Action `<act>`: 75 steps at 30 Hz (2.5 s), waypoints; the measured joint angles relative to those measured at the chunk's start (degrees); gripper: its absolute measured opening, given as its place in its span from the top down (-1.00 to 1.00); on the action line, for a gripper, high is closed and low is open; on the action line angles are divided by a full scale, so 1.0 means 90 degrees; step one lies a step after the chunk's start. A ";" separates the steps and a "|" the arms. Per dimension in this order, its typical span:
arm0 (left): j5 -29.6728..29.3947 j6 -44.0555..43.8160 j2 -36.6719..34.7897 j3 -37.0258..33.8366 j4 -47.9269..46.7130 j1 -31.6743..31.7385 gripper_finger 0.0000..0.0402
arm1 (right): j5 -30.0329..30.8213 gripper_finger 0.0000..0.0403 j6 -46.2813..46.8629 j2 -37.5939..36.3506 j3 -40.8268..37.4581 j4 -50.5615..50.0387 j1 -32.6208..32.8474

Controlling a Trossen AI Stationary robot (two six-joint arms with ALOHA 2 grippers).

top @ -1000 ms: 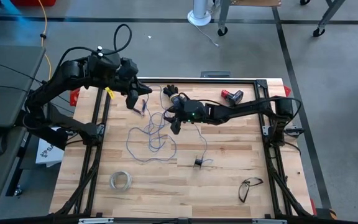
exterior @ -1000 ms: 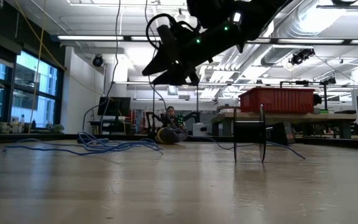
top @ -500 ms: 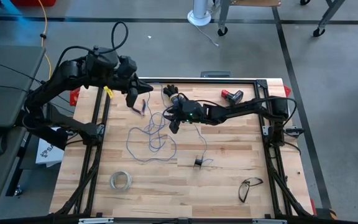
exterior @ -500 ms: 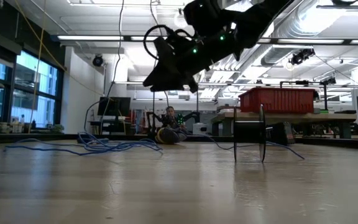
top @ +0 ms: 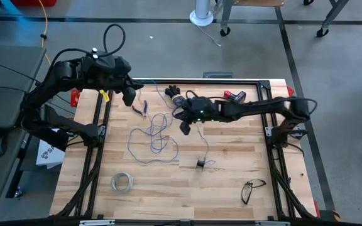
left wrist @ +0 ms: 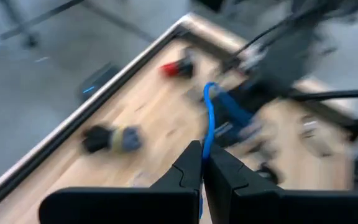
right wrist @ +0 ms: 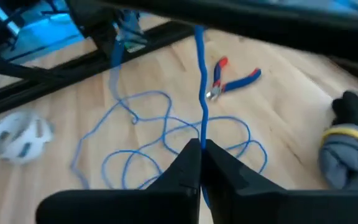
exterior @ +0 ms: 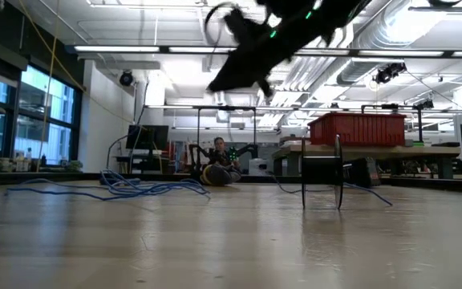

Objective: Coil cords
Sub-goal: Uncoil the blue wire from the black spool

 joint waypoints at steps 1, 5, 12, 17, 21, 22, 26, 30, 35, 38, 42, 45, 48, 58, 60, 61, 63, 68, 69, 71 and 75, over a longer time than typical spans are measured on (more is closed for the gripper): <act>-0.0149 0.0000 -0.0005 0.0000 -0.0158 0.0002 1.00 | -0.0001 0.98 -0.0005 -0.0203 0.0004 -0.0223 0.0014; -0.0180 0.0047 0.0001 0.0000 -0.0366 0.0002 1.00 | 0.0020 0.99 0.0060 -0.0888 0.0004 -0.1306 0.0028; -0.0635 -0.0079 0.0051 -0.0042 -0.1788 0.0002 0.76 | 0.0316 1.00 0.0188 -0.2320 0.0001 -0.3261 0.0154; -0.1041 -0.0334 0.0151 -0.0046 -0.2445 -0.0122 0.42 | 0.0552 1.00 0.0393 -0.3193 0.0004 -0.4187 0.0307; -0.1076 -0.0308 0.0182 -0.0046 -0.1998 -0.0286 0.14 | 0.0811 1.00 0.0560 -0.3676 0.0001 -0.4612 0.0435; -0.1000 -0.0284 0.0204 -0.0046 -0.1656 -0.0324 0.09 | 0.0825 1.00 0.0566 -0.3740 0.0001 -0.4642 0.0451; 0.0028 -0.0211 0.0616 -0.0036 0.0418 -0.0575 -0.06 | 0.0831 1.00 0.0559 -0.3812 0.0001 -0.4639 0.0454; 0.0257 -0.0046 0.1446 -0.0036 0.1715 -0.0884 -0.11 | 0.0869 1.00 0.0493 -0.3789 0.0001 -0.4635 0.0452; 0.0687 -0.0143 0.2500 -0.0049 0.2801 -0.1100 -0.11 | 0.0995 1.00 0.0469 -0.3759 0.0001 -0.4635 0.0452; 0.0871 -0.0338 0.2909 -0.0049 0.3308 -0.1140 -0.11 | 0.1003 1.00 0.0376 -0.3752 0.0001 -0.4635 0.0452; 0.0867 -0.0382 0.3271 -0.0049 0.3566 -0.1089 -0.11 | 0.0972 1.00 0.0376 -0.3754 0.0001 -0.4635 0.0452; 0.0881 -0.0404 0.3458 -0.0049 0.3755 -0.1024 -0.11 | 0.0882 1.00 0.0330 -0.3754 0.0001 -0.4593 0.0452; 0.0871 -0.0317 0.3661 -0.0044 0.3940 -0.0985 -0.10 | 0.0796 1.00 0.0320 -0.3754 0.0001 -0.4472 0.0452; 0.0726 -0.0109 0.3680 -0.0046 0.3769 -0.0782 0.45 | 0.0766 1.00 0.0271 -0.3855 0.0042 -0.4336 0.0452; 0.0731 -0.0084 0.3680 -0.0046 0.3625 -0.0782 0.81 | 0.0847 1.00 0.0184 -0.3884 0.0195 -0.4351 0.0452; 0.0733 -0.0056 0.3680 -0.0046 0.3611 -0.0795 0.90 | 0.0914 1.00 0.0152 -0.3899 0.0276 -0.4350 0.0452; 0.0735 -0.0014 0.3680 -0.0043 0.3641 -0.0830 0.92 | 0.1014 1.00 0.0016 -0.3901 0.0501 -0.4406 0.0443; 0.0728 0.0149 0.3667 -0.0015 0.3525 -0.0907 0.98 | 0.1357 1.00 -0.0298 -0.3876 0.1123 -0.4733 0.0435; 0.0701 0.0200 0.3651 -0.0006 0.3487 -0.0933 0.98 | 0.1422 1.00 -0.0334 -0.3865 0.1243 -0.4851 0.0437; 0.0658 0.0343 0.3632 0.0008 0.3460 -0.0981 0.95 | 0.1517 1.00 -0.0367 -0.3861 0.1469 -0.5049 0.0437; 0.0443 0.0451 0.3674 -0.0024 0.3251 -0.1057 0.95 | 0.1778 1.00 -0.0399 -0.3878 0.1781 -0.5290 0.0435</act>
